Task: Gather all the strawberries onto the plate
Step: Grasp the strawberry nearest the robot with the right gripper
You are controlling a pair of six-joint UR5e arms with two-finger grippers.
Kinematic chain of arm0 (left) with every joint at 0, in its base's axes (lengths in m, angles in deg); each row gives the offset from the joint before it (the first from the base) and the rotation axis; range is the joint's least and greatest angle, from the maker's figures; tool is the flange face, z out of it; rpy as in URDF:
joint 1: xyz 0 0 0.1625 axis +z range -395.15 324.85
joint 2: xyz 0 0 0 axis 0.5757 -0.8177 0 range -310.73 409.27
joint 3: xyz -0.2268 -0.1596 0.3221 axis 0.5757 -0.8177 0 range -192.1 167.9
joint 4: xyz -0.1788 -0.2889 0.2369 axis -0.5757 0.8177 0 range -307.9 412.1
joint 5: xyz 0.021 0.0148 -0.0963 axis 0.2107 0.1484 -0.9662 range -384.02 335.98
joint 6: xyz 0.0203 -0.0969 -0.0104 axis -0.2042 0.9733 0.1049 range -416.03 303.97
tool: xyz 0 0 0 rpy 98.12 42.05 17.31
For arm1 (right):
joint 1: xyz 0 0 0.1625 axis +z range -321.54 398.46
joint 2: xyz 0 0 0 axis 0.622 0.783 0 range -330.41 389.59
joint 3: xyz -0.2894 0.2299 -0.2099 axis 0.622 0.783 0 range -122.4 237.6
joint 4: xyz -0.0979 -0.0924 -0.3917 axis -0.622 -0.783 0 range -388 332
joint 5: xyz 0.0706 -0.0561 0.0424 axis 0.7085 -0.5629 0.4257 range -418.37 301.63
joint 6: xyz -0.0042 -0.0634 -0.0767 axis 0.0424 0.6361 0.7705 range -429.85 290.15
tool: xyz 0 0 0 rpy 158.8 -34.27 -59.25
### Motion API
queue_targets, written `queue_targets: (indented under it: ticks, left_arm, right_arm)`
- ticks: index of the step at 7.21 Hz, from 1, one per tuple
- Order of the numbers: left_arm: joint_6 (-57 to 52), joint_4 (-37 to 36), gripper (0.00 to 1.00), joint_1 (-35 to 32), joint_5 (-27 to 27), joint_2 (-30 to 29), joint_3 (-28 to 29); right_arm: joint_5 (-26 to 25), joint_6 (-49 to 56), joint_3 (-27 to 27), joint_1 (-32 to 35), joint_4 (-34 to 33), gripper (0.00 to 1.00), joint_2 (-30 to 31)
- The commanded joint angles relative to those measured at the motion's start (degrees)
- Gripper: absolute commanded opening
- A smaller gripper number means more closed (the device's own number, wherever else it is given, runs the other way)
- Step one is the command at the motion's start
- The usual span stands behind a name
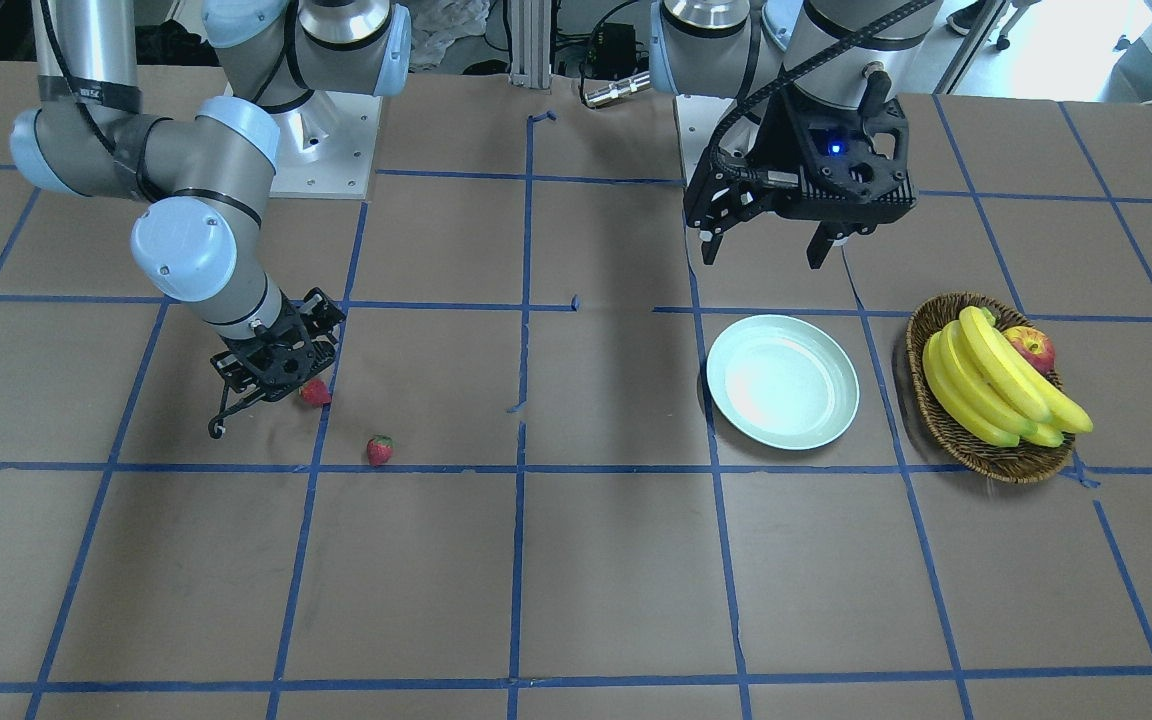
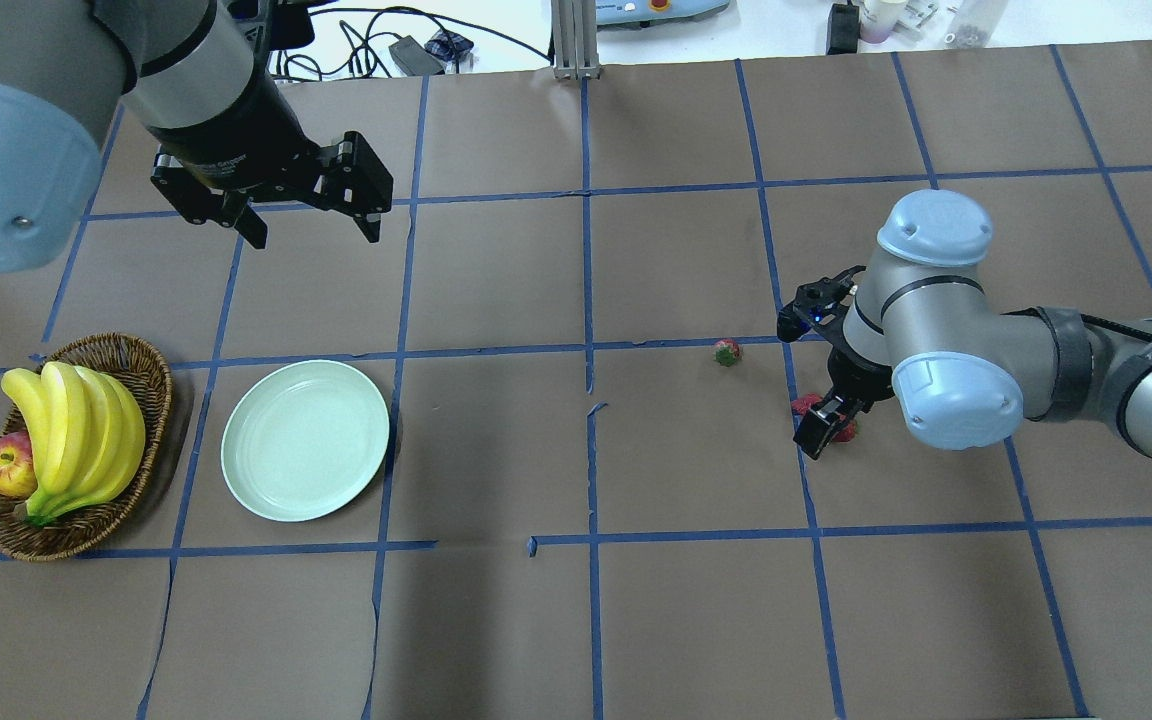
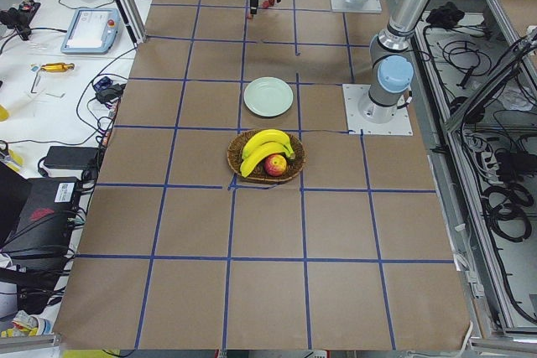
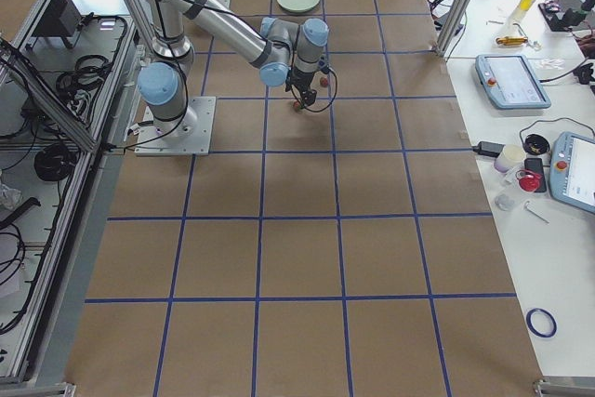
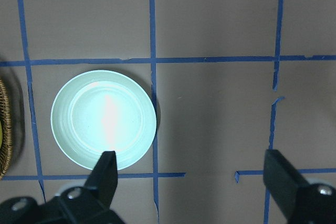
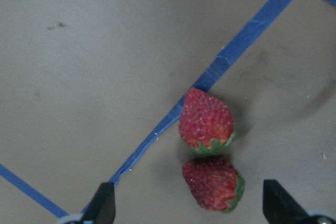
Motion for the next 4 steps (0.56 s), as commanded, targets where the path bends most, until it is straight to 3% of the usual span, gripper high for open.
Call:
queue_targets:
  ticks: [1, 4]
  left_arm:
    - [0.0, 0.0, 1.0, 0.0, -0.1, 0.0, 0.0]
    - [0.0, 0.0, 1.0, 0.0, -0.1, 0.0, 0.0]
  right_arm:
    - [-1.7, 0.3, -0.1, 0.0, -1.0, 0.98, -0.8]
    - [-2.5, 0.4, -0.2, 0.0, -1.8, 0.77, -1.8]
